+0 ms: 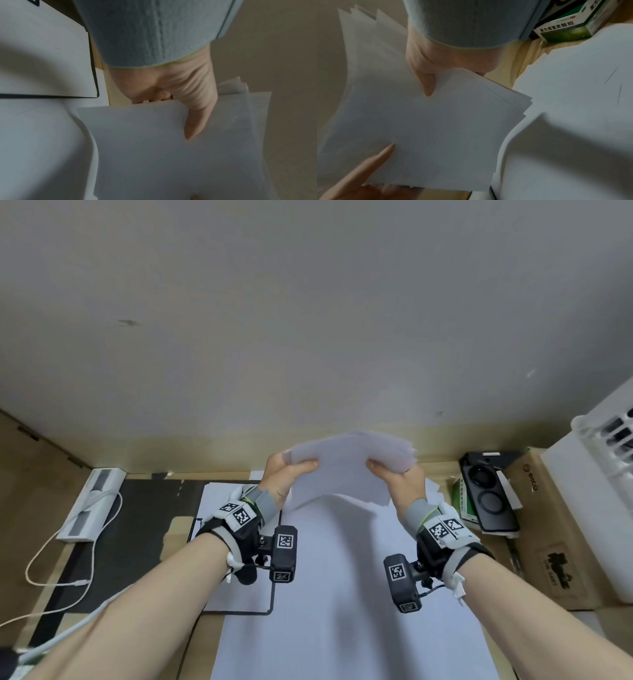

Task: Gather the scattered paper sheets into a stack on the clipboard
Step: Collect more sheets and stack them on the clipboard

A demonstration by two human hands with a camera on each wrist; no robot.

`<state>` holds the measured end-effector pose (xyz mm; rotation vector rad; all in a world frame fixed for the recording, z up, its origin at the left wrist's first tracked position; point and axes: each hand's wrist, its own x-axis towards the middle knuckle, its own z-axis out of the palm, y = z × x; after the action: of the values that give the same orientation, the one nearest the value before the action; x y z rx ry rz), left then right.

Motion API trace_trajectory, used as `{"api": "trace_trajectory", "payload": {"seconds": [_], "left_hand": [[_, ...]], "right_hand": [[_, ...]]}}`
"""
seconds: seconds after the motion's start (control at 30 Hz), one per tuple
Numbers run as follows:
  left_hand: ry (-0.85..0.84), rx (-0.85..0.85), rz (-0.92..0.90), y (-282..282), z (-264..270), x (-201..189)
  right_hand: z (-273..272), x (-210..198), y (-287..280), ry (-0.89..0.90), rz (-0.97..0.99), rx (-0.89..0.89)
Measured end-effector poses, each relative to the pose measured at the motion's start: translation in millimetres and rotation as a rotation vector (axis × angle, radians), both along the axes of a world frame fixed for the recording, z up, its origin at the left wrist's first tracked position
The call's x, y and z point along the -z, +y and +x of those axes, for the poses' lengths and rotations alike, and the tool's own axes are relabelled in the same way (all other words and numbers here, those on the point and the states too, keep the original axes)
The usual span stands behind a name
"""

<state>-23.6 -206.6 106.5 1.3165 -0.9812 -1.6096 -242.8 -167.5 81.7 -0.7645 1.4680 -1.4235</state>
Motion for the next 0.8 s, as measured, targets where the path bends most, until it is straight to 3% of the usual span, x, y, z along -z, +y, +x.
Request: {"api": "trace_trajectory", "payload": {"seconds": [0.2, 0.43, 0.63, 0.8], "left_hand": [[-0.251, 0.031, 0.023, 17.6, 1.5, 27.6], [-0.130, -0.128, 0.004, 7.9, -13.8, 16.7], [-0.242, -0.020, 0.080, 16.2, -4.8, 45.6], [-0.245, -0.092, 0.062, 16.5, -17.0, 46.4]], "right_hand": [[3.4, 22.7, 17.0, -0.002, 0.125, -0.013], [4.5, 10.3, -0.3, -0.059, 0.078, 0.024], [0.4, 28.3, 10.2, 0.004, 0.202, -0.083], [5.9, 25.5, -0.6, -0.033, 0.195, 0.013]]}}
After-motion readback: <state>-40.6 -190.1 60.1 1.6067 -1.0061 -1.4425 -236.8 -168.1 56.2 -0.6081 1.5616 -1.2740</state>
